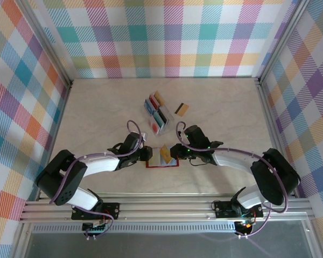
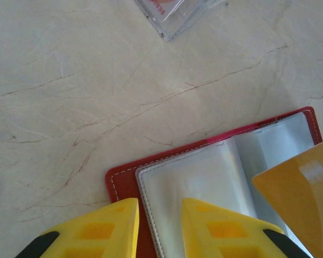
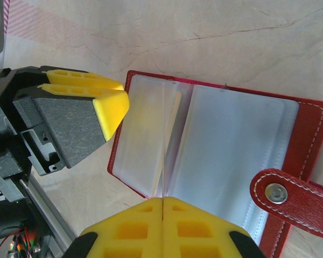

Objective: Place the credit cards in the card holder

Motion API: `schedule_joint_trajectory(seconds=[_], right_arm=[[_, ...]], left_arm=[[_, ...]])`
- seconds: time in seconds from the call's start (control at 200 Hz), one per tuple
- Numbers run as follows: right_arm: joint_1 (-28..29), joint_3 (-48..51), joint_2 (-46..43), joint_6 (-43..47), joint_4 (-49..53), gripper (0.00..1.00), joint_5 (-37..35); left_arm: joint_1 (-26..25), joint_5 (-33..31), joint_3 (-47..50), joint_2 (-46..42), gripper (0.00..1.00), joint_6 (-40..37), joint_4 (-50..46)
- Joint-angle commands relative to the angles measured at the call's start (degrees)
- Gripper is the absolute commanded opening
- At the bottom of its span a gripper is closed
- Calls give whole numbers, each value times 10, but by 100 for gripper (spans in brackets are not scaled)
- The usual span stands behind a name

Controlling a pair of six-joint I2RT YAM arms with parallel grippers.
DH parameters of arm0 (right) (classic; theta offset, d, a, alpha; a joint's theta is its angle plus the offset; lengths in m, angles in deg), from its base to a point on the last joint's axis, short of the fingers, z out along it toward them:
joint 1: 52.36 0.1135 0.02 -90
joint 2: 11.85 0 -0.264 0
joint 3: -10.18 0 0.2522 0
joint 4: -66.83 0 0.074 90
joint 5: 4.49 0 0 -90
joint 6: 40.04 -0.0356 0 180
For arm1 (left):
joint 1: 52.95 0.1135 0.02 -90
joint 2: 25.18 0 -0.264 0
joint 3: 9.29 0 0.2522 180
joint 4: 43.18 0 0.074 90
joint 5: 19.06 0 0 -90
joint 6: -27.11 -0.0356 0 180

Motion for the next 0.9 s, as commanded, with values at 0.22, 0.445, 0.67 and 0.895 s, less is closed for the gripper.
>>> schedule_joint_trajectory(seconds=[0.22, 0.445, 0.67, 0.895], right_arm=[[3, -3, 26, -11, -10, 0, 4], [3, -2, 29, -13, -8, 0, 0], [3, 4, 19, -18, -2, 0, -11], [3, 15, 20, -23, -13, 0, -1]], left_arm=[[-7, -18, 32, 14, 25, -4, 32], [-9, -19, 34, 12, 24, -3, 33], [-9, -19, 36, 16, 23, -2, 36], [-9, -18, 37, 23, 23, -2, 41]])
